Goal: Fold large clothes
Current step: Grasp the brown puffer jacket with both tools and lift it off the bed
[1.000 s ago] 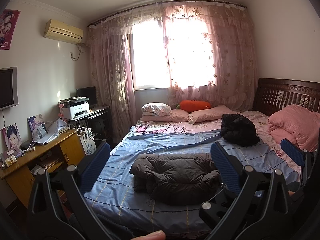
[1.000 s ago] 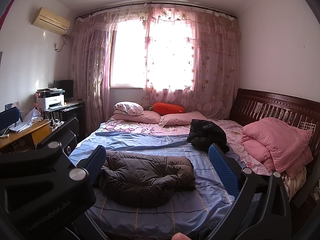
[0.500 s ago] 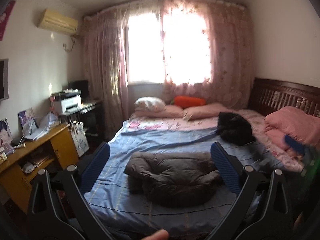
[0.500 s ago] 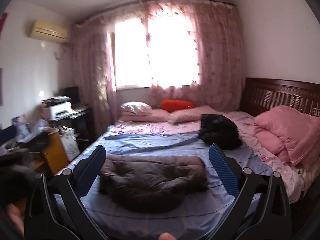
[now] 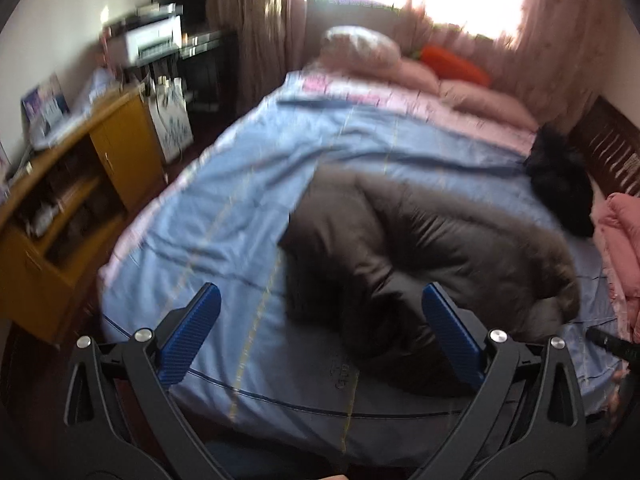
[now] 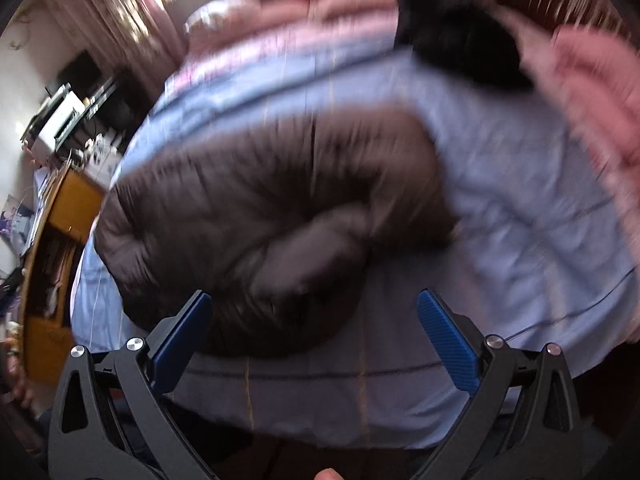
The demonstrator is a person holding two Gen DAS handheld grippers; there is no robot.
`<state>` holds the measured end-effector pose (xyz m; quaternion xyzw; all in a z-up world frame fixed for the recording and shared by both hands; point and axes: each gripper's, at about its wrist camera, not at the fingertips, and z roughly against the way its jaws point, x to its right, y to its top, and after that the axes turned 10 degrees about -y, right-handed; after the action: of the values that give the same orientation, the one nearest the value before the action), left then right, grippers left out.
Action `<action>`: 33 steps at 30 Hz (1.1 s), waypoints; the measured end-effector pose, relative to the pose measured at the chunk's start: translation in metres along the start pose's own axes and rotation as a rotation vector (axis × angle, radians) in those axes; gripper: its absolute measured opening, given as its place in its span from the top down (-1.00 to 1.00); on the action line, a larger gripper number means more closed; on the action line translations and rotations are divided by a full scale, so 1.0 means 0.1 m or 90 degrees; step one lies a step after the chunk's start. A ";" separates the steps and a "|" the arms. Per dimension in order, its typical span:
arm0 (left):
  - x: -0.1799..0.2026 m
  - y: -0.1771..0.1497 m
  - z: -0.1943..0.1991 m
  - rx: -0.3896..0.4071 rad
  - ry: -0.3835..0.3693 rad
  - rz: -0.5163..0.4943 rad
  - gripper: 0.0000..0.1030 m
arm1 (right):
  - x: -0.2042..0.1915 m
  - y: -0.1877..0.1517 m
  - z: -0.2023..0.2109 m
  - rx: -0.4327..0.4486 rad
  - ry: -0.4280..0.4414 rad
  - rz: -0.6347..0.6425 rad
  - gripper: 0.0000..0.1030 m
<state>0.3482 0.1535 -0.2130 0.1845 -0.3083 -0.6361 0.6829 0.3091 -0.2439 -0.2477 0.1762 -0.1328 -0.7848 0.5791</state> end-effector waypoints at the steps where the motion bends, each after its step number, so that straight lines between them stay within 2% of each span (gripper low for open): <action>1: -0.03 -0.03 -0.13 -0.015 0.007 0.006 -0.96 | 0.02 -0.06 -0.18 -0.021 0.014 -0.012 -0.97; 3: -0.05 -0.19 -0.36 -0.054 -0.004 0.032 -0.96 | 0.04 -0.13 -0.37 -0.051 0.033 -0.030 -0.97; 6: 0.01 -0.40 -0.77 -0.161 -0.060 0.077 -0.96 | 0.05 -0.33 -0.70 -0.116 0.107 -0.063 -0.97; 8: 0.12 -0.48 -0.99 -0.199 -0.065 0.086 -0.96 | 0.00 -0.40 -0.90 -0.153 0.158 -0.079 -0.97; 10: 0.26 -0.47 -1.11 -0.195 -0.039 0.048 -0.96 | -0.07 -0.37 -1.04 -0.165 0.181 -0.087 -0.97; 12: 0.49 -0.44 -1.22 -0.191 -0.035 -0.029 -0.96 | -0.11 -0.31 -1.07 -0.155 0.219 -0.099 -0.97; 14: 0.66 -0.39 -1.30 -0.197 -0.070 -0.069 -0.96 | -0.17 -0.21 -1.04 -0.151 0.233 -0.108 -0.97; 15: 0.77 -0.32 -1.33 -0.194 -0.103 -0.082 -0.96 | -0.19 -0.18 -1.03 -0.144 0.236 -0.112 -0.97; 17: 0.98 -0.12 -1.30 -0.154 -0.149 -0.109 -0.96 | -0.21 -0.02 -0.97 -0.132 0.240 -0.130 -0.97; 18: 1.05 -0.01 -1.28 -0.135 -0.145 -0.121 -0.96 | -0.22 0.08 -0.92 -0.122 0.245 -0.144 -0.97; 20: 1.20 0.29 -1.29 -0.101 -0.141 -0.140 -0.96 | -0.30 0.42 -0.82 -0.094 0.246 -0.145 -0.97; 23: 1.32 0.97 -1.34 -0.014 -0.144 -0.147 -0.96 | -0.55 1.15 -0.58 0.000 0.236 -0.112 -0.97; 24: 1.32 1.29 -1.33 0.057 -0.113 -0.164 -0.96 | -0.66 1.45 -0.55 0.030 0.227 -0.088 -0.97; 25: 1.31 1.44 -1.34 0.091 -0.089 -0.176 -0.96 | -0.80 1.84 -0.53 0.071 0.210 -0.066 -0.97; 26: 1.30 1.62 -1.38 0.122 -0.063 -0.190 -0.96 | -0.87 2.09 -0.57 0.096 0.197 -0.057 -0.97; 27: 1.28 1.87 -1.46 0.147 -0.021 -0.207 -0.96 | -0.98 2.39 -0.62 0.120 0.186 -0.041 -0.97; 29: 1.17 2.11 -1.52 0.182 0.037 -0.208 -0.96 | -1.18 2.97 -0.81 0.151 0.165 -0.013 -0.97; 31: 1.08 2.19 -1.54 0.194 0.049 -0.209 -0.96 | -1.34 3.43 -1.12 0.157 0.136 0.004 -0.97; 33: 0.99 2.15 -1.63 0.200 0.057 -0.212 -0.96 | -1.42 3.74 -1.34 0.160 0.121 0.003 -0.97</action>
<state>0.6173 0.0595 -0.1774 0.3650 -0.3384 -0.6753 0.5443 0.7271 -0.2185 -0.1973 0.3205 -0.1749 -0.7404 0.5643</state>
